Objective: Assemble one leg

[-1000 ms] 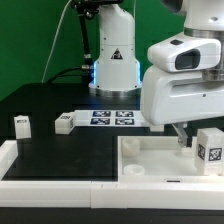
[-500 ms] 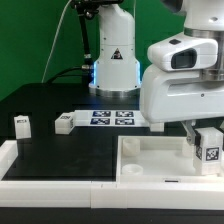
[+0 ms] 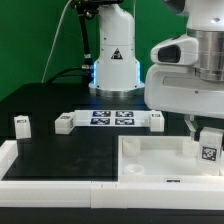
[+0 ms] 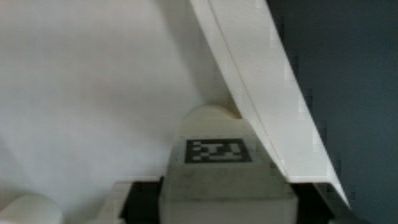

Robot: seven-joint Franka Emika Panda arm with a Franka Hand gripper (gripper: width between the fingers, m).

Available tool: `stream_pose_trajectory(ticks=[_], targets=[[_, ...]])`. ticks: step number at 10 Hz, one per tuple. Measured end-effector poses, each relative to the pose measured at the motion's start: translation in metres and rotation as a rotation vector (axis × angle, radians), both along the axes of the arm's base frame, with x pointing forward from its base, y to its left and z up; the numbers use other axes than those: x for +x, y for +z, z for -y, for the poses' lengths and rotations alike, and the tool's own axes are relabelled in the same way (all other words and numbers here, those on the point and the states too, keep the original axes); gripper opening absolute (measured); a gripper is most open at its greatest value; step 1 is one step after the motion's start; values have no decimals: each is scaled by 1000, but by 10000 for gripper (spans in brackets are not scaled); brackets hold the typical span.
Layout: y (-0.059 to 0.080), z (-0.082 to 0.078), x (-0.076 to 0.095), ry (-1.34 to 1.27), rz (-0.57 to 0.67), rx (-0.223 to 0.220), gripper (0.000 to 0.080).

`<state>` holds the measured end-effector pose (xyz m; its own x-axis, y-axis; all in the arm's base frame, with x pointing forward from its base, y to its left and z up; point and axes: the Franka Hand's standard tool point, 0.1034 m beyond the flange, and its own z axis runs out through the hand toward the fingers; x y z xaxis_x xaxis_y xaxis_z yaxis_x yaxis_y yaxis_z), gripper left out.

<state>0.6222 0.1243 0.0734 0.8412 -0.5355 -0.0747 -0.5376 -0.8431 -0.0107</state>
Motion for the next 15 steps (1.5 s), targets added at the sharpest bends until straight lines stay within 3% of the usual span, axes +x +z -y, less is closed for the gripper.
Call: stream_pose_trajectory(ticks=[3, 7, 8, 9, 10, 11, 15], targets=[[0, -2, 1, -417, -14, -7, 291], [0, -1, 3, -742, -39, 2, 291], [0, -1, 3, -715, -38, 4, 372], [0, -1, 3, -668, -34, 6, 507], [0, -1, 3, -646, -33, 7, 507], [0, 0, 3, -578, -27, 9, 617], [-1, -9, 0, -85, 3, 20, 648]])
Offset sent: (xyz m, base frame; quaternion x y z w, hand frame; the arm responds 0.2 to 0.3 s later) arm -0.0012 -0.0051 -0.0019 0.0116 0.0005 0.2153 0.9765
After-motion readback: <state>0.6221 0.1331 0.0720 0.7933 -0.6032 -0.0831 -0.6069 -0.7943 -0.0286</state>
